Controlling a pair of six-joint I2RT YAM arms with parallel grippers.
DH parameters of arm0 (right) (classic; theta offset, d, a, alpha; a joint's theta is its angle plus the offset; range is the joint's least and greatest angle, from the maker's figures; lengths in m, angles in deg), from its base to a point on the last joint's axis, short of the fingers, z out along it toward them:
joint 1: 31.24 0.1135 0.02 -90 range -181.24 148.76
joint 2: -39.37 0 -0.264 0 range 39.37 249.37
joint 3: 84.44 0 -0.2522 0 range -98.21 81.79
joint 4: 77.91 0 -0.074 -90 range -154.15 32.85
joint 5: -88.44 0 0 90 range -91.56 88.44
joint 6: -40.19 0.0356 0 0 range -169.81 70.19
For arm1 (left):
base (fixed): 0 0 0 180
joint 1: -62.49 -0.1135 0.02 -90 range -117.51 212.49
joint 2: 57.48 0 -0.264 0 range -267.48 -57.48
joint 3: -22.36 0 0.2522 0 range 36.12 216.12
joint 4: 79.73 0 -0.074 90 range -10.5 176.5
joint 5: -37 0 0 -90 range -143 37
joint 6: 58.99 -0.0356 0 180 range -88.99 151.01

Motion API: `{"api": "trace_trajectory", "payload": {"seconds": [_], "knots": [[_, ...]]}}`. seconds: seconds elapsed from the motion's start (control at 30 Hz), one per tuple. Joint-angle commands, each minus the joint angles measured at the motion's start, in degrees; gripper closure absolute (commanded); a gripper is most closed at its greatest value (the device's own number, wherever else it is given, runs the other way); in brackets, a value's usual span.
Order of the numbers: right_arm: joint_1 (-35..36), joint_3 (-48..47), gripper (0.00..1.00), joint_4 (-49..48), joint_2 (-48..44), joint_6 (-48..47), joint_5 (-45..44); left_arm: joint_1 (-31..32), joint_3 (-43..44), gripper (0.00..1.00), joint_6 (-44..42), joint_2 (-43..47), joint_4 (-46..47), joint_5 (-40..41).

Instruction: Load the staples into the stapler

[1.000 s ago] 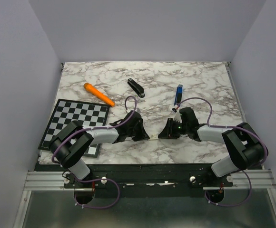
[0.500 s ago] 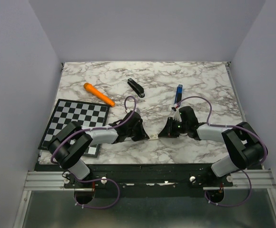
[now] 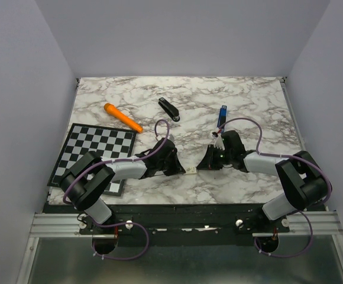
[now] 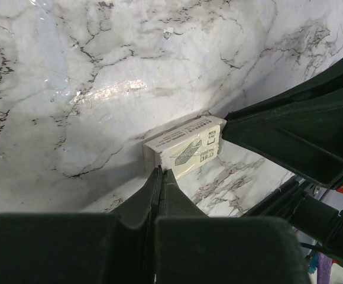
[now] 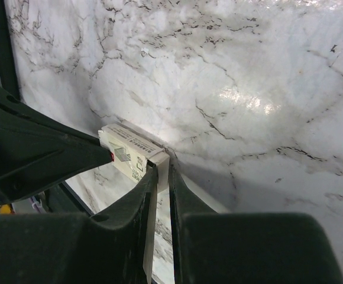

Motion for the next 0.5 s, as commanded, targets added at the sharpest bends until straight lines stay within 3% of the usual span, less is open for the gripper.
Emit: {"api": "trace_trajectory", "payload": {"seconds": [0.0, 0.47], "knots": [[0.9, -2.2, 0.8, 4.6, 0.5, -1.9, -3.6, -0.1, 0.1, 1.0, -0.7, 1.2, 0.1, -0.5], [4.1, -6.3, 0.81, 13.5, 1.0, -3.5, -10.0, -0.1, 0.5, 1.0, -0.8, 0.8, 0.2, -0.7]]}}
